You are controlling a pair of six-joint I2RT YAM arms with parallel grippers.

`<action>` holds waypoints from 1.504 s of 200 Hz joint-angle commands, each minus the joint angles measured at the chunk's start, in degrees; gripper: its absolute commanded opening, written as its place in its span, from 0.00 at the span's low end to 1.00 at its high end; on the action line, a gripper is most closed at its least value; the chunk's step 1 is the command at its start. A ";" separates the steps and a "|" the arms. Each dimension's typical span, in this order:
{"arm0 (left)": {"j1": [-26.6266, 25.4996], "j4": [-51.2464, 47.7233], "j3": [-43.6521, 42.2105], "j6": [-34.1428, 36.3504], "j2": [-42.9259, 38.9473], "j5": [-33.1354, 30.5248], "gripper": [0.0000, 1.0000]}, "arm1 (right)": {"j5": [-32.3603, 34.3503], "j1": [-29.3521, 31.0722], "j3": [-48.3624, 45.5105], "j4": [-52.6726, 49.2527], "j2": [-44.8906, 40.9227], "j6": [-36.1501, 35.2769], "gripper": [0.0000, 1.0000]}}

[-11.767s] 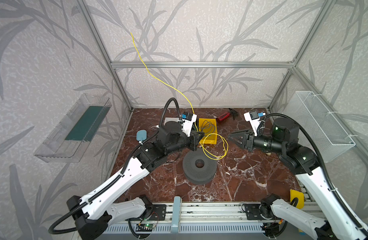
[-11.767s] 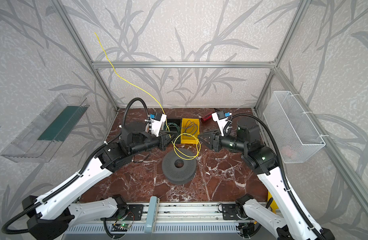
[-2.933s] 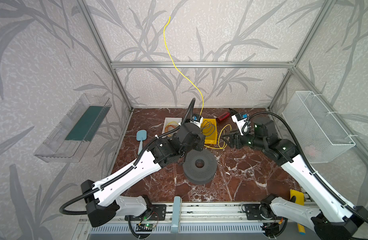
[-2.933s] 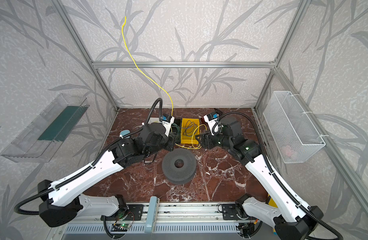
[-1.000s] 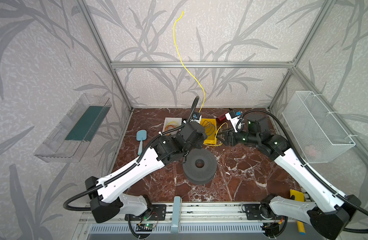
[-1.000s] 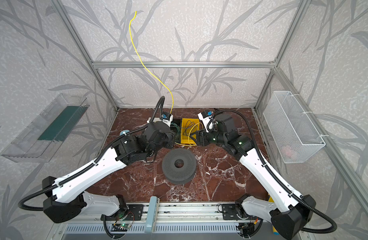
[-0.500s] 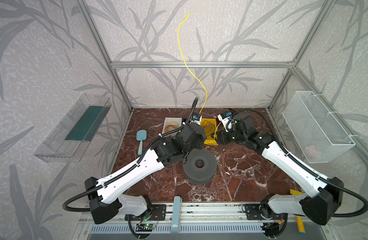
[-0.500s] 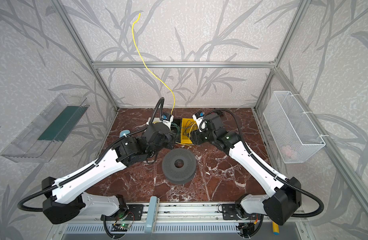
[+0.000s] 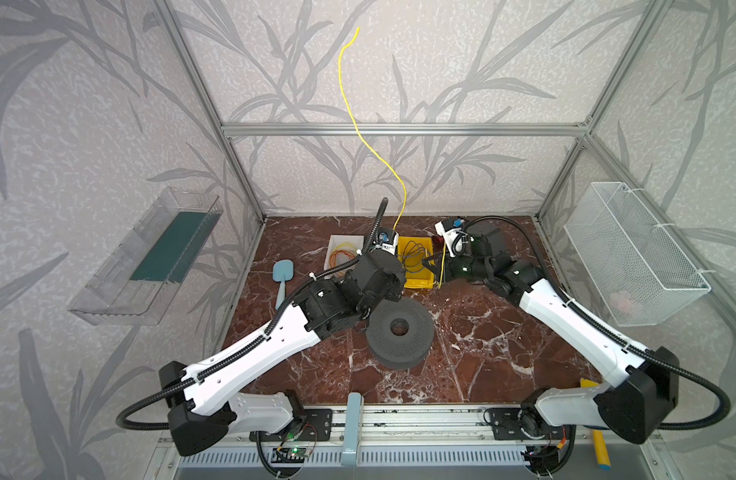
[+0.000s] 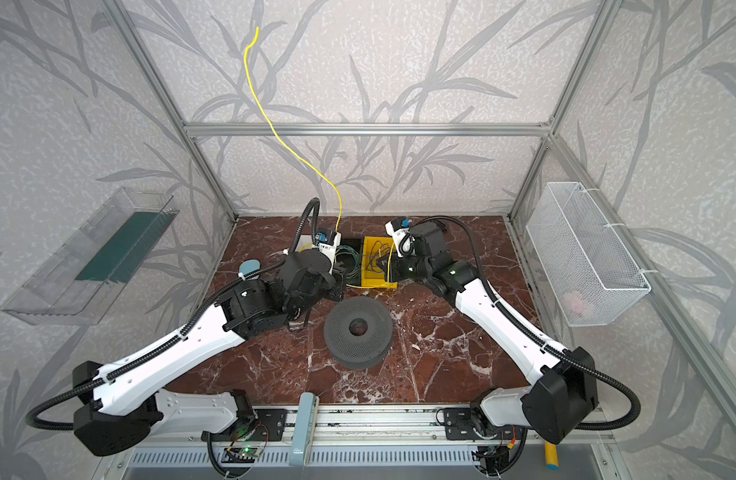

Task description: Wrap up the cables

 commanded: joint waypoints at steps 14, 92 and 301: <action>0.09 -3.52 1.51 -0.31 1.68 -5.73 0.00 | -12.93 -5.99 -0.19 2.11 -7.19 8.76 0.00; 7.48 4.23 1.98 9.01 4.76 -15.11 0.00 | -50.08 -17.04 -9.40 5.40 -10.35 27.86 0.00; 17.39 1.12 17.70 20.02 -0.77 -19.52 0.00 | -3.15 -46.91 -28.48 -12.30 -18.46 5.30 0.00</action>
